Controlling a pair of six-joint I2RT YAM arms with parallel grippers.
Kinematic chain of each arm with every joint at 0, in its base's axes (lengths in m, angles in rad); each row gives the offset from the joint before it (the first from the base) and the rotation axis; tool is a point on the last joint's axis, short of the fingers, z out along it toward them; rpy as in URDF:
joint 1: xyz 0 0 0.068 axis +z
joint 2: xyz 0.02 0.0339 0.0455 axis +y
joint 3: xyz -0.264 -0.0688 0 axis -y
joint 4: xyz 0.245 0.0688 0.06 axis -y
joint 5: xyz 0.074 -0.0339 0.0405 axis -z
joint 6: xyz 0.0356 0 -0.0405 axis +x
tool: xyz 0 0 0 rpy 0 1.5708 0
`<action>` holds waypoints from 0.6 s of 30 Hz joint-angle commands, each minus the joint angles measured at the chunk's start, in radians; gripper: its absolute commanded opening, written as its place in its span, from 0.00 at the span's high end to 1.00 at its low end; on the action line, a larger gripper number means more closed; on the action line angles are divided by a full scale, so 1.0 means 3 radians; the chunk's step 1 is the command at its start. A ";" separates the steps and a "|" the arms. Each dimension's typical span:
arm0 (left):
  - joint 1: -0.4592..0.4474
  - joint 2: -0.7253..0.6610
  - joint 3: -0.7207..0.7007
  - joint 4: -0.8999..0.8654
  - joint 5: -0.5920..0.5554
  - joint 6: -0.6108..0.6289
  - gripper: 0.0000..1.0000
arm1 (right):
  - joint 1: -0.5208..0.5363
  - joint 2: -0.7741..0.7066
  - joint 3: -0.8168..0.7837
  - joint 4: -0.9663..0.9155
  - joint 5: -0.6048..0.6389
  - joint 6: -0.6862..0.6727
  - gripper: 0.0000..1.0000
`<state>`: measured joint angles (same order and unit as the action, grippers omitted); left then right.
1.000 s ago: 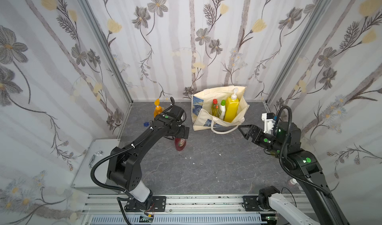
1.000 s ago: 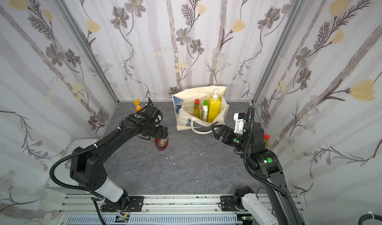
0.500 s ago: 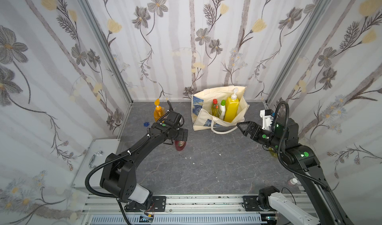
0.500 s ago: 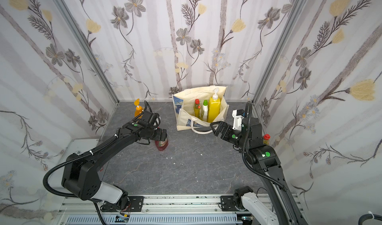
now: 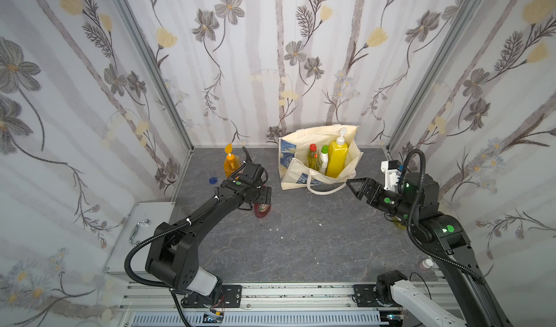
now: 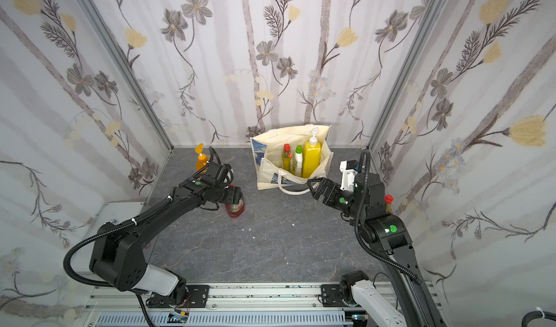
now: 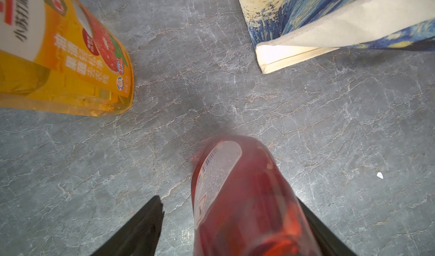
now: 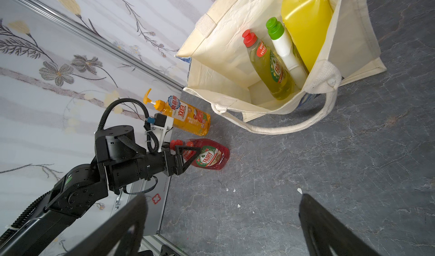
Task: Pack dish soap into the shopping bag
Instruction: Pick up the bottle of dish soap at the center of the board.
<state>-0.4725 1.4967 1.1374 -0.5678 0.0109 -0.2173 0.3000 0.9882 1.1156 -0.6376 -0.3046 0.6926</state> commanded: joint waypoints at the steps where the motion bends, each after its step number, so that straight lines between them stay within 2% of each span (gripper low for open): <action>1: 0.0000 -0.0041 -0.0037 0.0047 -0.0011 -0.0007 0.18 | -0.0003 -0.0006 -0.0001 0.0010 0.0071 0.0023 0.00; 6: 0.0000 -0.0088 -0.0074 0.0074 0.0013 -0.0015 0.26 | -0.0001 -0.0007 -0.0001 0.0005 0.0070 0.0031 0.00; 9: 0.0000 -0.0096 -0.0092 0.0096 0.0055 -0.0017 0.42 | -0.0002 -0.0004 0.0008 0.0006 0.0067 0.0029 0.00; 18: 0.0000 -0.0160 -0.0129 0.0122 0.0040 -0.0053 0.45 | 0.0001 -0.0006 0.0009 -0.0011 0.0059 0.0044 0.00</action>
<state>-0.4725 1.4582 1.1000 -0.5514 0.0265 -0.2211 0.3000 0.9836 1.1145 -0.6556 -0.2924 0.6960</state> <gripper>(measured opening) 0.553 0.998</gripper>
